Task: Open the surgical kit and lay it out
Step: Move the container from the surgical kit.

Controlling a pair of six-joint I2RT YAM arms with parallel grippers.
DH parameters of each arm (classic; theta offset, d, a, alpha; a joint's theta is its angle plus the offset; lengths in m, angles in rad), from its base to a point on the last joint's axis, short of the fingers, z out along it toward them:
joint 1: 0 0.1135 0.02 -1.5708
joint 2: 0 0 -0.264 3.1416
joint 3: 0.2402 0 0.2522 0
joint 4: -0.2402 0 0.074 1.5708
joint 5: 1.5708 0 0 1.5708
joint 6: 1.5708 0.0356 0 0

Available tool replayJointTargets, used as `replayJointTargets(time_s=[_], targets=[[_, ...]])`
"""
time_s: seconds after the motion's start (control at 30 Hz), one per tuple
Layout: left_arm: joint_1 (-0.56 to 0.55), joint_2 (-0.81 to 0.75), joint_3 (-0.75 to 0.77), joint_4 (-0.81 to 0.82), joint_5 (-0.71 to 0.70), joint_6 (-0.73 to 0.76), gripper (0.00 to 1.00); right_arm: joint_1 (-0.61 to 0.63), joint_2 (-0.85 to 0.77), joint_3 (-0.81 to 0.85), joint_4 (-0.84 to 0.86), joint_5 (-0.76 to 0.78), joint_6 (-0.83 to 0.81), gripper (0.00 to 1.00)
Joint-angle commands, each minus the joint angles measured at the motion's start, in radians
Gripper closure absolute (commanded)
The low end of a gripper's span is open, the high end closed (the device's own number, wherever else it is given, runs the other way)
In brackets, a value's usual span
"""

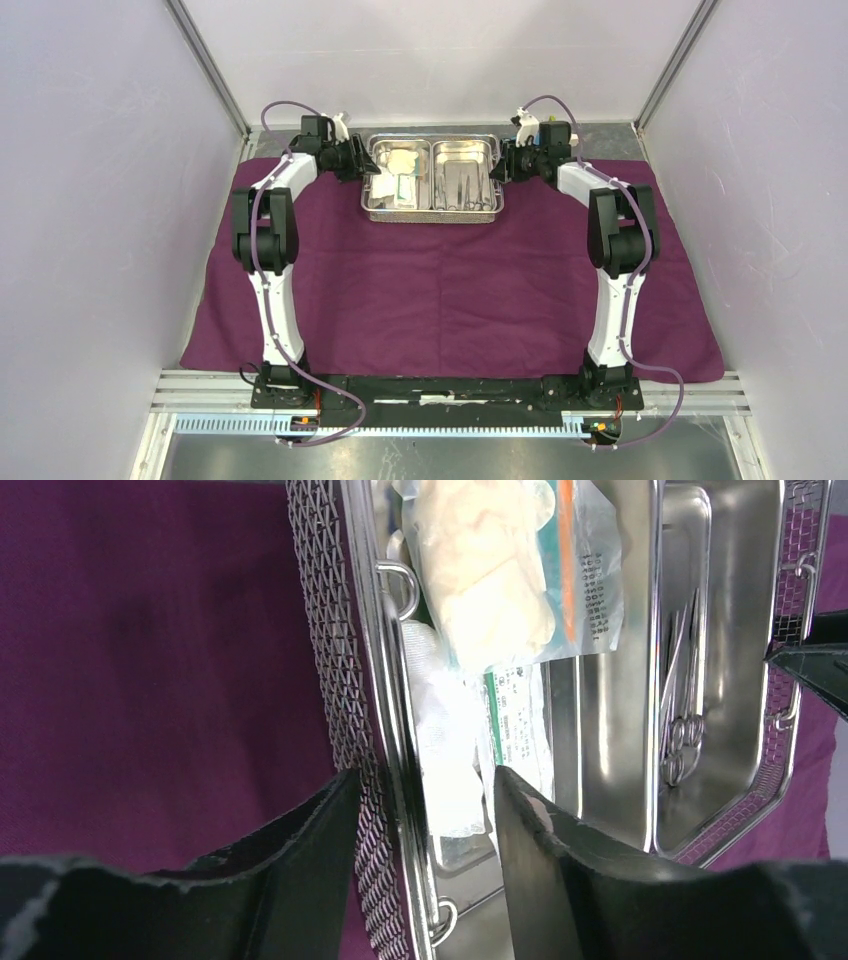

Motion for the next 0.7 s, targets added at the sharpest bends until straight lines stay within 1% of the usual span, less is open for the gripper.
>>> replayJointTargets(time_s=[0.0,0.17,0.23,0.33,0.37,0.43,0.47,0.67], targets=[[-0.012,-0.005,-0.024,0.076,0.081,-0.067,0.45,0.000,-0.013,0.013,0.036,-0.002,0.011,0.65],[-0.015,-0.016,-0.035,0.081,0.087,-0.061,0.57,0.001,-0.037,0.008,0.022,0.009,0.008,0.76],[-0.018,-0.016,-0.028,0.073,0.093,-0.058,0.63,0.000,-0.054,0.005,0.016,0.003,0.004,0.83],[-0.025,-0.023,-0.019,0.059,0.092,-0.044,0.76,0.000,-0.093,-0.014,0.013,0.014,-0.013,0.97],[-0.028,-0.027,-0.018,0.057,0.091,-0.039,0.83,0.000,-0.106,-0.021,0.010,0.019,-0.020,1.00],[-0.037,-0.031,-0.013,0.046,0.093,-0.032,0.95,-0.004,-0.138,-0.043,0.008,0.027,-0.036,1.00],[-0.043,-0.034,-0.011,0.038,0.093,-0.027,0.97,-0.008,-0.149,-0.052,0.007,0.027,-0.041,1.00],[-0.092,-0.058,-0.011,0.029,0.096,-0.009,0.98,-0.044,-0.208,-0.087,0.002,0.029,-0.069,1.00]])
